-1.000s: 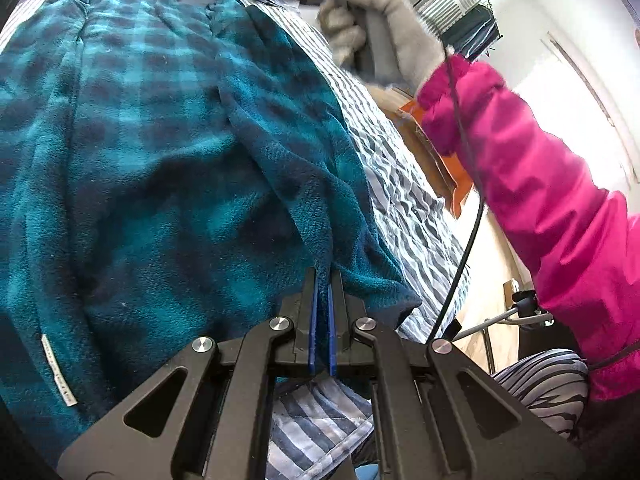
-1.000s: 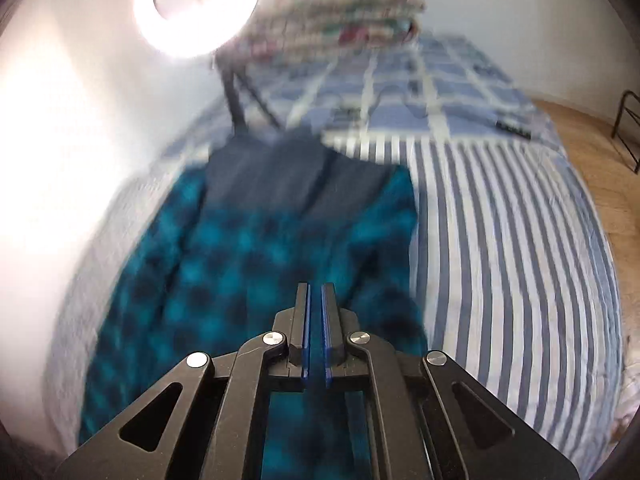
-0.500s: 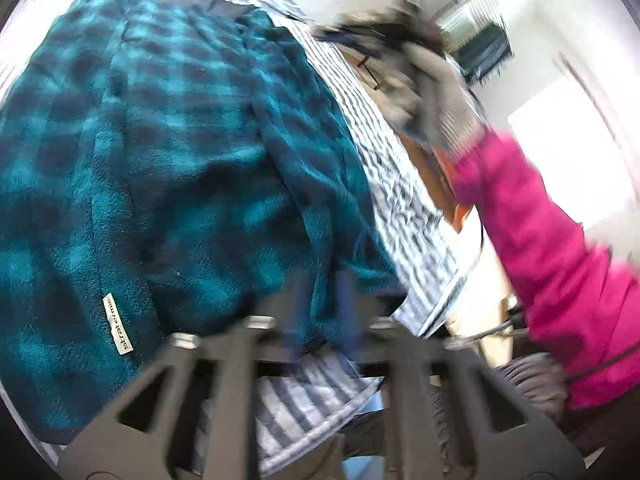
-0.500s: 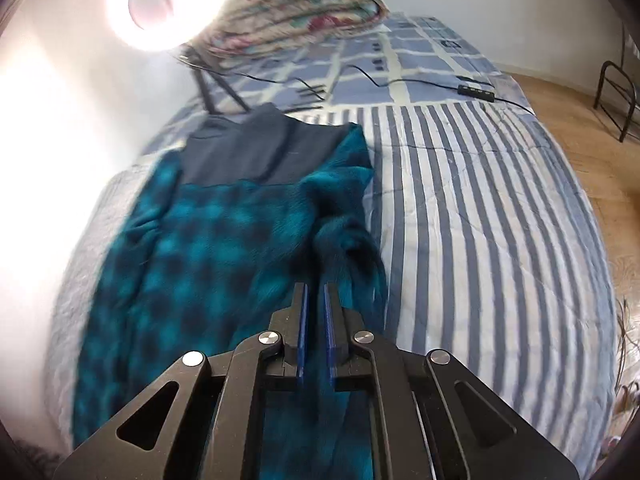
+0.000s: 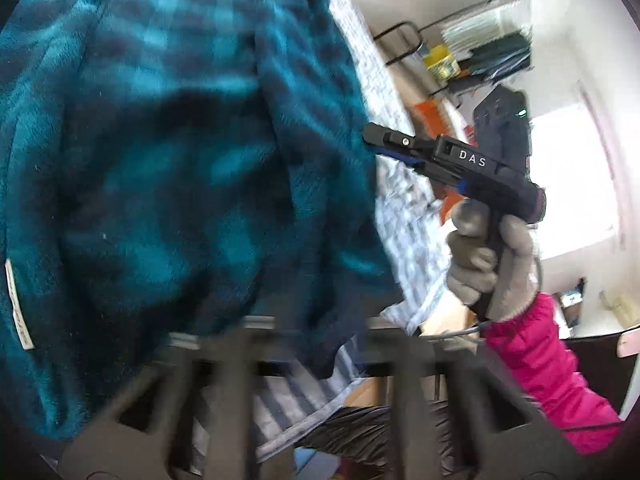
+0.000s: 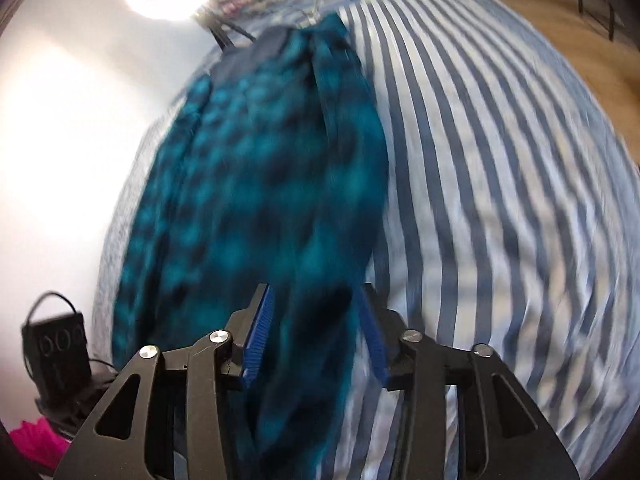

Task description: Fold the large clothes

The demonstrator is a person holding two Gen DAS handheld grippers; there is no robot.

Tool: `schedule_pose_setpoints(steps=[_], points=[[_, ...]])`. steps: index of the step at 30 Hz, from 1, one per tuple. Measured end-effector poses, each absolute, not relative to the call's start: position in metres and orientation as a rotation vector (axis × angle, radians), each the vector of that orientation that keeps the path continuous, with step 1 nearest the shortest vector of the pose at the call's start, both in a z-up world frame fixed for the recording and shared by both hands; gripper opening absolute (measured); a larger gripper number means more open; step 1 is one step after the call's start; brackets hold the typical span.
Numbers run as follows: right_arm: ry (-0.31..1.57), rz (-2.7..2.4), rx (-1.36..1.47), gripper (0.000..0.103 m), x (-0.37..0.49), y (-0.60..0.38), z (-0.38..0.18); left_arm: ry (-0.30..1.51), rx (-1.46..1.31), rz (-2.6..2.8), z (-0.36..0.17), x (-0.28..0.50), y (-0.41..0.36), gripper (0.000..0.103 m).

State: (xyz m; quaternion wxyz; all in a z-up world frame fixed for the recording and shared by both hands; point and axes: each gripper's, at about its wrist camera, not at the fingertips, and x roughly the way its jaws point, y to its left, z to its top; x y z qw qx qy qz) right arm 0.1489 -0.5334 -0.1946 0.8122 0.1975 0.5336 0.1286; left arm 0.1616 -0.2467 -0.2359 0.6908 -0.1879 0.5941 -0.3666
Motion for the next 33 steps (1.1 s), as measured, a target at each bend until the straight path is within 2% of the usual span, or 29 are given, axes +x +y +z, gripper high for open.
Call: schedule_pose_setpoints(steps=[1, 8, 10, 16, 18, 23, 25, 26, 27, 28, 30, 32, 33], points=[[1.146, 0.289, 0.425, 0.001, 0.145, -0.529, -0.199, 1.323, -0.409, -0.813, -0.236, 0.159, -0.246, 0.0], [1.052, 0.237, 0.386, 0.001, 0.129, -0.532, -0.168, 1.289, -0.331, -0.768, -0.235, 0.149, -0.239, 0.0], [1.05, 0.169, 0.299, 0.002, 0.127, -0.534, -0.165, 1.283, -0.284, -0.753, -0.236, 0.147, -0.244, 0.0], [1.078, 0.246, 0.395, 0.005, 0.096, -0.543, -0.169, 1.224, -0.293, -0.755, -0.219, 0.137, -0.233, 0.0], [1.093, 0.315, 0.454, 0.006, 0.08, -0.542, -0.176, 1.222, -0.312, -0.768, -0.215, 0.14, -0.233, 0.008], [1.154, 0.36, 0.487, 0.006, 0.061, -0.529, -0.201, 1.182, -0.332, -0.779, -0.2, 0.143, -0.243, 0.009], [1.158, 0.384, 0.501, 0.006, 0.059, -0.526, -0.205, 1.149, -0.291, -0.806, -0.186, 0.135, -0.247, 0.02], [1.159, 0.394, 0.51, 0.006, 0.059, -0.525, -0.206, 1.128, -0.251, -0.829, -0.179, 0.128, -0.252, 0.029], [1.158, 0.4, 0.52, 0.007, 0.06, -0.524, -0.207, 1.106, -0.191, -0.844, -0.175, 0.123, -0.259, 0.035], [1.16, 0.4, 0.53, 0.009, 0.061, -0.524, -0.209, 1.094, -0.146, -0.845, -0.173, 0.12, -0.265, 0.035], [1.168, 0.402, 0.555, 0.024, 0.063, -0.523, -0.214, 1.089, -0.044, -0.851, -0.176, 0.115, -0.278, 0.035], [1.168, 0.411, 0.593, 0.026, 0.064, -0.521, -0.216, 1.095, 0.031, -0.831, -0.186, 0.114, -0.286, 0.032], [1.167, 0.408, 0.599, 0.026, 0.063, -0.522, -0.217, 1.09, 0.079, -0.81, -0.192, 0.113, -0.289, 0.015]])
